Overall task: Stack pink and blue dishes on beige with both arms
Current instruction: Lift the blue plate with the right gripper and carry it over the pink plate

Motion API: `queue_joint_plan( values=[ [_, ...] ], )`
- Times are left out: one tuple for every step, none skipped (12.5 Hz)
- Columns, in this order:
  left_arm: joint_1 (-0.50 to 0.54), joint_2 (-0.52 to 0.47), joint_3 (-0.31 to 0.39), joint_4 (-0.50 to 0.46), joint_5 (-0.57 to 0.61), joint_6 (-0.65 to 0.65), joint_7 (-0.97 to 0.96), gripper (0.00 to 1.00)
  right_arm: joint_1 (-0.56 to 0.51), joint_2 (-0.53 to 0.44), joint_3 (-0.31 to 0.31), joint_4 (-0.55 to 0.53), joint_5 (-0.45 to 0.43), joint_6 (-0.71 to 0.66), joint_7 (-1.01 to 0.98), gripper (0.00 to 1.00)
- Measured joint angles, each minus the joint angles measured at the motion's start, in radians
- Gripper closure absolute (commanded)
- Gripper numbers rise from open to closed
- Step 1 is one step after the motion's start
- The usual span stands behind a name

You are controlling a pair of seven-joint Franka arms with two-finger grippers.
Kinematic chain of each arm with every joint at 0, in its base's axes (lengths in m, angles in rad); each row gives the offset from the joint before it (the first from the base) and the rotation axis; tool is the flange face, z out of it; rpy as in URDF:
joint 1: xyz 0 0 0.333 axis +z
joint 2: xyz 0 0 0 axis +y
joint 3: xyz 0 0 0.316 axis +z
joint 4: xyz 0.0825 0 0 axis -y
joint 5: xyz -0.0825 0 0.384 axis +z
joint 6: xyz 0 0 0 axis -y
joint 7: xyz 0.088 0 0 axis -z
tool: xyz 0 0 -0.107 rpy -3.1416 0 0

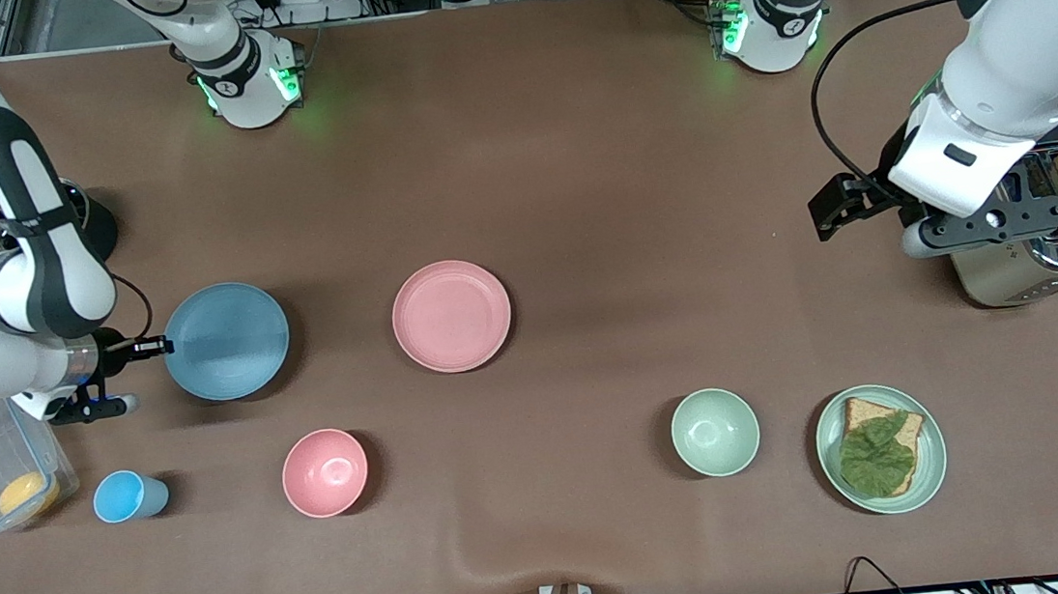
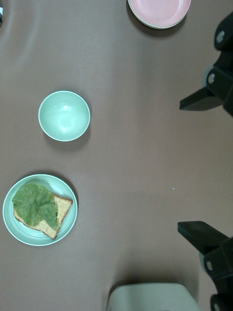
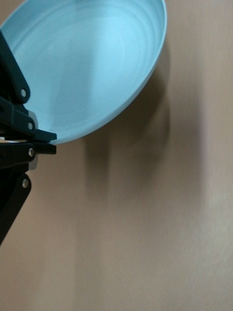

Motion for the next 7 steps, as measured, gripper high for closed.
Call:
queue_joint_plan(
  values=[
    [0.000, -0.008, 0.000, 0.000, 0.000, -0.018, 0.000, 0.00, 0.001, -0.018, 0.026, 0.018, 0.004, -0.049, 0.000, 1.00],
    [0.002, -0.018, 0.000, 0.000, 0.000, -0.037, 0.000, 0.00, 0.001, -0.038, 0.056, 0.031, 0.019, -0.089, 0.002, 1.00],
    [0.006, -0.031, 0.001, 0.000, 0.001, -0.056, 0.000, 0.00, 0.003, -0.057, 0.087, 0.038, 0.031, -0.115, 0.010, 1.00],
    [0.013, -0.044, 0.001, 0.000, 0.001, -0.064, 0.000, 0.00, 0.006, -0.073, 0.123, 0.039, 0.039, -0.133, 0.032, 1.00],
    [0.019, -0.054, 0.001, 0.000, 0.001, -0.068, 0.002, 0.00, 0.011, -0.086, 0.163, 0.039, 0.045, -0.144, 0.074, 1.00],
    [0.024, -0.060, 0.001, 0.000, 0.001, -0.070, 0.010, 0.00, 0.019, -0.092, 0.205, 0.039, 0.049, -0.147, 0.129, 1.00],
    [0.027, -0.061, 0.002, 0.000, 0.001, -0.070, 0.020, 0.00, 0.032, -0.093, 0.248, 0.039, 0.051, -0.147, 0.191, 1.00]
  ],
)
